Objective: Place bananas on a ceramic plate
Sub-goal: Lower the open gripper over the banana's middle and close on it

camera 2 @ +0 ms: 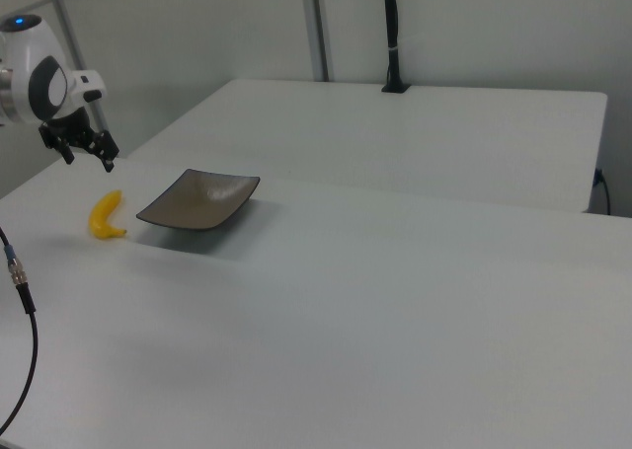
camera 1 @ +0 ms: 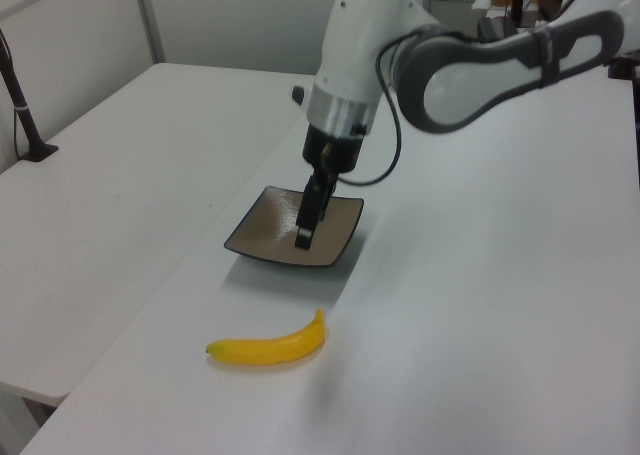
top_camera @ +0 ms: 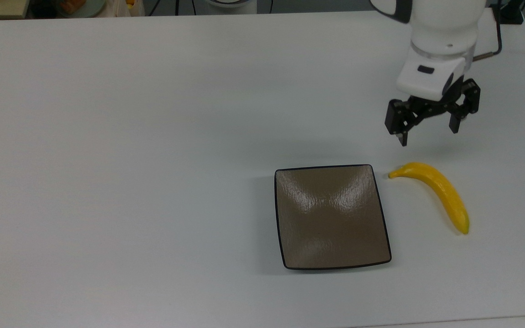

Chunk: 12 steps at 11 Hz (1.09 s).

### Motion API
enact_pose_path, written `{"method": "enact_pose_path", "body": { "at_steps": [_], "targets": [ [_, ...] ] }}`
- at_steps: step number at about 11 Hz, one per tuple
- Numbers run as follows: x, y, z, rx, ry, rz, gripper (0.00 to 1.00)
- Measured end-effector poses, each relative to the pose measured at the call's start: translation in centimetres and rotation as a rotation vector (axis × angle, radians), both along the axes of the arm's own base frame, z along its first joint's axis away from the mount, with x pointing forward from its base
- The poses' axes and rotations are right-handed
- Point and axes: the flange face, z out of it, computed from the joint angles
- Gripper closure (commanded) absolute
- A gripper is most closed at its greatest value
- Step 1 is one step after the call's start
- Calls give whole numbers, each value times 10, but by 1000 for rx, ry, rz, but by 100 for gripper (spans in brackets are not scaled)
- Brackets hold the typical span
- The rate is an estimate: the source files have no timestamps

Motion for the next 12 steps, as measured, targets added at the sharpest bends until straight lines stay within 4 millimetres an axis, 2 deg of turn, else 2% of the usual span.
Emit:
{"method": "enact_pose_path", "body": {
  "at_steps": [4,8,12],
  "targets": [
    [-7,44,-69,-65,-38,11,0],
    [-3,57,-103,-44,-67,22,0],
    [-6,74,-136,-45,-124,59,0]
  ]
}}
